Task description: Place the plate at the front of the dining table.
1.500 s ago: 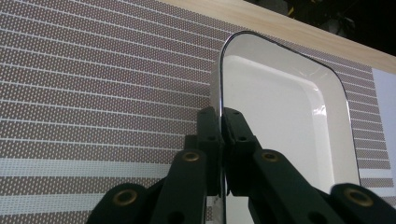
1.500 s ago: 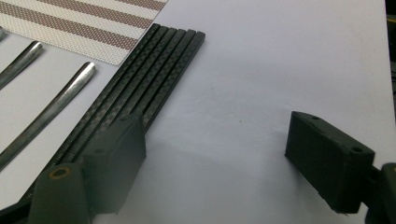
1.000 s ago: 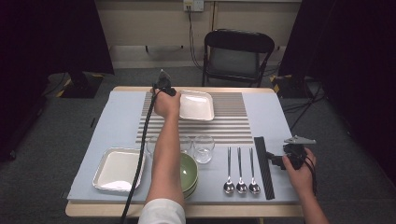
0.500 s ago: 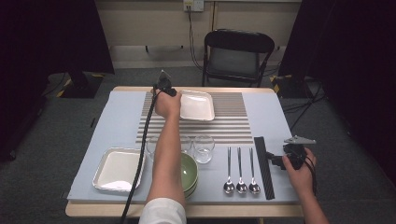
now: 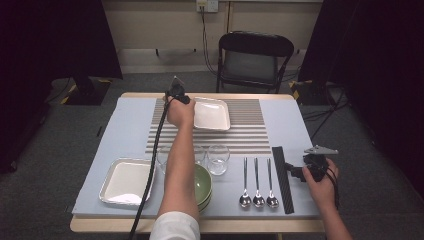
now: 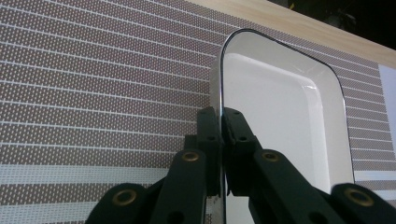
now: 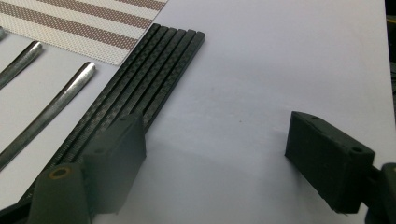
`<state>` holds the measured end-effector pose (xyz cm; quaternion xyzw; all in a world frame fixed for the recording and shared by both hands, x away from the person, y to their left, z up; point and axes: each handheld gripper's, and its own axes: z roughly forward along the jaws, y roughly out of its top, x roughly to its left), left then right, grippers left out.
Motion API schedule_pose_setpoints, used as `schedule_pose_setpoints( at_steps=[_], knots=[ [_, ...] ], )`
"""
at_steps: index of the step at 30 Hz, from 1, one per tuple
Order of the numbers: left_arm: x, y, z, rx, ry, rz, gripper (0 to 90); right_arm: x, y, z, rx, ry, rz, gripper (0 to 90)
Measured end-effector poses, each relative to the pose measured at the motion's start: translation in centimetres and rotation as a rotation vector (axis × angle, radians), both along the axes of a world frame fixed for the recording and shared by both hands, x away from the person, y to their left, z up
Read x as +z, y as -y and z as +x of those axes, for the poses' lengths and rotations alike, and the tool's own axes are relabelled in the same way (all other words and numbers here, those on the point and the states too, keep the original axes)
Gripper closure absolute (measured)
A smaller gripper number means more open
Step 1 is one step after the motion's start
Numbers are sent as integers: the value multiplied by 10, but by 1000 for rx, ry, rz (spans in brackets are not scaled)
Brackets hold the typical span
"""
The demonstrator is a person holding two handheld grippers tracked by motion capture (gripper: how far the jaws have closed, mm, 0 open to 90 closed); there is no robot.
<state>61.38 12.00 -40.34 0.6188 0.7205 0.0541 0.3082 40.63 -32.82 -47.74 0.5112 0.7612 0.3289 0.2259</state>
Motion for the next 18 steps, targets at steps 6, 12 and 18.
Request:
schedule_pose_setpoints(
  at_steps=[6,12,18],
  knots=[
    [0,0,0,-3,0,-4,867,0,0,0,-1,0,0,194],
    [-2,-1,1,-7,-5,-1,864,0,0,0,-1,2,-2,194],
    [-4,0,1,-6,-7,1,864,0,0,0,-2,-1,1,194]
  ],
)
